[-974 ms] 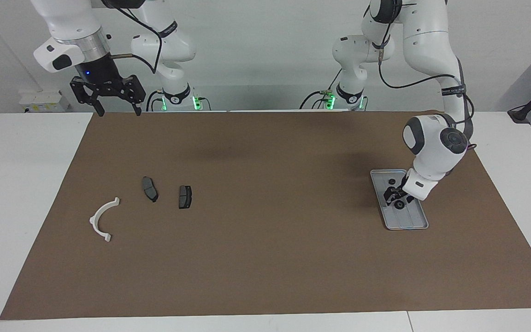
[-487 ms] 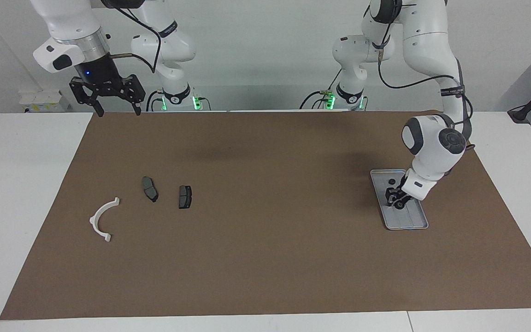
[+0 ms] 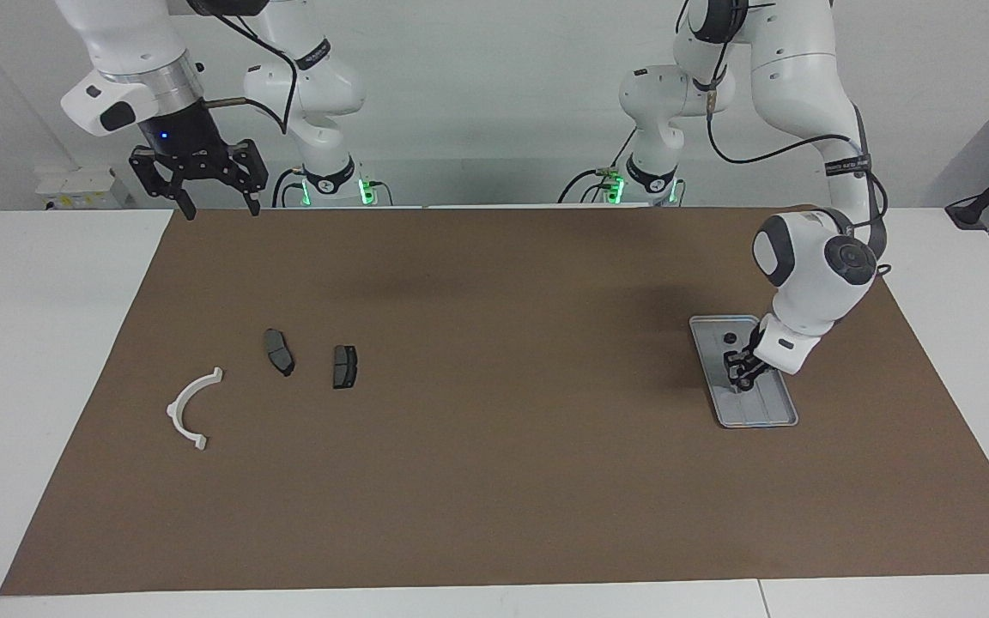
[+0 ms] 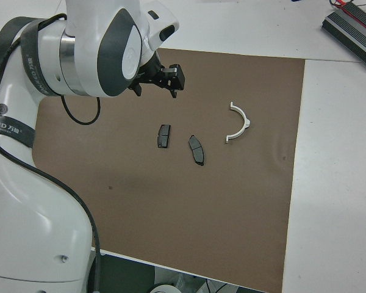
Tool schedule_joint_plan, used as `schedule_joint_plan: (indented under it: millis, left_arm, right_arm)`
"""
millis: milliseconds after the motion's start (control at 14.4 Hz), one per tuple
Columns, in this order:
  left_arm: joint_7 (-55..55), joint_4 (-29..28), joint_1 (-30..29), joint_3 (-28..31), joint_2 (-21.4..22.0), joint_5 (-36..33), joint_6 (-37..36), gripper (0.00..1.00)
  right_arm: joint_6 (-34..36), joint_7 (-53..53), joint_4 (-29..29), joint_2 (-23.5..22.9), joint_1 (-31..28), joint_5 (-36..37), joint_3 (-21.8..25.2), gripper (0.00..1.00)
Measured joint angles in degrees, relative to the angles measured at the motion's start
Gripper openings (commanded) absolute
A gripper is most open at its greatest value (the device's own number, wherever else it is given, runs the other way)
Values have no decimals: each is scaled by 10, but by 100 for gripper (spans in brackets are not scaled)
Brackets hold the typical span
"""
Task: Place bearing gear from tray to pile
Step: 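Lower the left gripper and grasp the black bearing on the tray, then carry the bearing to the table center and open the left gripper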
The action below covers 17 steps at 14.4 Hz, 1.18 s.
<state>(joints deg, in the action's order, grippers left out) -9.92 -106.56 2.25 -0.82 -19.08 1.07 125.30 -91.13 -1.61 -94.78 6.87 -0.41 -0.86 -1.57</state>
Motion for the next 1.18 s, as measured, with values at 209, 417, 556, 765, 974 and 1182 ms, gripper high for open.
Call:
schedule_joint_plan:
  millis: [209, 417, 556, 765, 974, 1182]
  left_arm:
    - [-163, 77, 91, -4, -1, 1, -67, 23]
    - [-317, 93, 201, -6, -12, 0, -63, 23]
    - [-383, 89, 256, -6, -24, 0, -39, 23]
    - [-435, 78, 312, -5, -57, 0, 17, 24]
    - [-449, 62, 335, -4, -78, 0, 47, 27]
    - [-449, 38, 336, -3, -76, 1, 68, 95]
  right_arm:
    - [0, 0, -1, 0, 0, 0, -1, 88]
    - [0, 0, -3, 1, 0, 0, -1, 88]
    - [0, 0, -6, 2, 0, 0, -1, 88]
    - [0, 0, -8, 4, 0, 0, -1, 88]
    - [0, 0, -15, 7, 1, 0, -1, 77]
    - [0, 2, -36, 16, 10, -1, -5, 77]
